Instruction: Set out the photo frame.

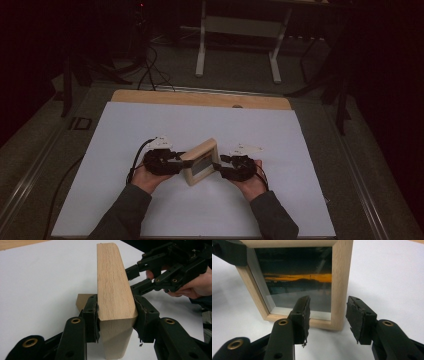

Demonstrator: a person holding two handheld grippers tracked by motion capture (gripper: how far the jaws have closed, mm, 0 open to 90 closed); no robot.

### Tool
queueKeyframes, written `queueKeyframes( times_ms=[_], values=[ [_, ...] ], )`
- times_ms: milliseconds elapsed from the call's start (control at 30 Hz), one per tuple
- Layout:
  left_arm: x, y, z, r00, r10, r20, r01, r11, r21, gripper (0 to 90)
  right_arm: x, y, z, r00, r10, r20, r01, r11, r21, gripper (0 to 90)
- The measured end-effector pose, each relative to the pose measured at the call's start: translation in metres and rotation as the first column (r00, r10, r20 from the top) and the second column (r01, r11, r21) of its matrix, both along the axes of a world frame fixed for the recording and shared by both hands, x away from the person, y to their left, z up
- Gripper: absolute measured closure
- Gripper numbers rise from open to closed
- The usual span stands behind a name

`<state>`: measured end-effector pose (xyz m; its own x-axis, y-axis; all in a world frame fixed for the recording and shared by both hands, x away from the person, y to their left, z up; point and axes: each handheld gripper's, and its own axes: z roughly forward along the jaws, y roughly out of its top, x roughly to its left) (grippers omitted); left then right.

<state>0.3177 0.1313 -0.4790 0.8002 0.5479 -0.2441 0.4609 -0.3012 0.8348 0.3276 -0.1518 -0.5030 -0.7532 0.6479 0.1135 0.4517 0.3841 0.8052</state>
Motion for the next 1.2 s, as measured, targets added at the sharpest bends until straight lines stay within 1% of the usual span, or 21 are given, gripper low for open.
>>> queueKeyframes(
  times_ms=[133, 267, 433, 500, 633, 667, 833, 867, 1033, 1100, 1200],
  values=[
    [0.007, 0.003, -0.002, 0.9998, -0.017, -0.011, 0.016, 0.9996, -0.024, 60.3, 0.003, 0.0, 0.002, 1.0, -0.003, 0.004, 0.003, 1.0, 0.009, 52.4],
    [0.011, 0.001, -0.002, 0.9991, -0.042, -0.005, 0.041, 0.9988, -0.024, 60.4, 0.007, -0.001, 0.005, 0.9999, -0.004, 0.012, 0.004, 0.9999, 0.01, 51.2],
    [0.016, -0.002, -0.003, 0.9984, -0.056, 0.002, 0.056, 0.9981, -0.026, 60.5, 0.012, -0.002, 0.008, 0.9999, 0.001, 0.012, -0.001, 0.9999, 0.014, 50.7],
    [0.017, -0.002, -0.003, 0.9987, -0.051, 0.002, 0.051, 0.9983, -0.028, 60.4, 0.015, -0.001, 0.007, 0.9999, 0.003, 0.012, -0.003, 0.9999, 0.017, 51.1],
    [0.016, -0.003, -0.003, 0.999, -0.035, 0.026, 0.035, 0.9994, -0.002, 59.6, 0.018, -0.001, 0.006, 1.0, 0.005, 0.004, -0.006, 0.9996, 0.028, 53.3],
    [0.015, -0.003, -0.002, 0.9992, -0.024, 0.032, 0.024, 0.9997, 0.005, 59.2, 0.019, -0.001, 0.006, 0.9999, 0.009, 0.005, -0.01, 0.9994, 0.034, 53.4],
    [0.012, -0.007, -0.002, 0.9968, 0.018, 0.077, -0.023, 0.9981, 0.057, 56.7, 0.022, -0.002, 0.006, 0.9999, 0.014, 0.003, -0.014, 0.9991, 0.041, 54.8],
    [0.012, -0.008, -0.003, 0.995, 0.033, 0.095, -0.04, 0.9963, 0.076, 56.0, 0.023, -0.001, 0.006, 0.9999, 0.012, 0.003, -0.012, 0.999, 0.044, 55.1],
    [0.01, -0.011, -0.003, 0.992, 0.048, 0.117, -0.058, 0.9944, 0.089, 54.6, 0.026, -0.001, 0.006, 0.9999, 0.01, 0.004, -0.011, 0.999, 0.044, 59.0],
    [0.009, -0.012, -0.003, 0.9912, 0.051, 0.123, -0.062, 0.9937, 0.093, 54.4, 0.027, -0.002, 0.006, 1.0, 0.008, 0.001, -0.008, 0.9988, 0.048, 62.4],
    [0.009, -0.012, -0.003, 0.9905, 0.054, 0.127, -0.066, 0.9932, 0.095, 54.3, 0.027, -0.002, 0.007, 1.0, -0.002, 0.004, 0.002, 0.9993, 0.039, 68.9]
  ],
)
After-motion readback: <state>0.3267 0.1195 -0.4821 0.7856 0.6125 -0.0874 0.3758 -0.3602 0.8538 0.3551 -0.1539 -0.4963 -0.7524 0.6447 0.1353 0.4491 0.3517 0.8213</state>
